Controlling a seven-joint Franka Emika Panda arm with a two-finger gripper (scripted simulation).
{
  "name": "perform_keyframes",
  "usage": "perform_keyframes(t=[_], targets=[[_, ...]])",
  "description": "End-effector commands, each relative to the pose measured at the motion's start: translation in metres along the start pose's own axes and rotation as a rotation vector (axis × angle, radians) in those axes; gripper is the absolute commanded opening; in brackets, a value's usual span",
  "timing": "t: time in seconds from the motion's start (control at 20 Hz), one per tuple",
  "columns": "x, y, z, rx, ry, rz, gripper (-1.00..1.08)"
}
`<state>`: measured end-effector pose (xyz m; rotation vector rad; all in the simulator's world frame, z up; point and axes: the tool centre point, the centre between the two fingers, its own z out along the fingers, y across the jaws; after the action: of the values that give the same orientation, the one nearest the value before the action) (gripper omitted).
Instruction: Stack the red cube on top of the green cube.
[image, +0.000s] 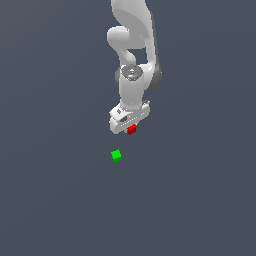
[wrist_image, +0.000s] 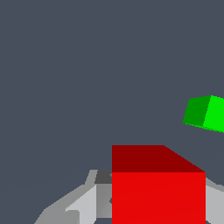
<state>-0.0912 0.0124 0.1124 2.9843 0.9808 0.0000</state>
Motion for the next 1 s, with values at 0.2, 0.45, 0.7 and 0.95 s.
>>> perform_keyframes(t=[0.2,0.45,0.7,0.95], targets=[[0.010,0.030,0.014,-0.001,0.000,0.001,-1.00],[0.021,0.063,0.028,-0.001,-0.001,0.001,-1.00],[0.031,0.091,0.040,-0.001,-0.001,0.001,-1.00],[0.038,0.109,0.048,-0.001,-0.001,0.001,-1.00]])
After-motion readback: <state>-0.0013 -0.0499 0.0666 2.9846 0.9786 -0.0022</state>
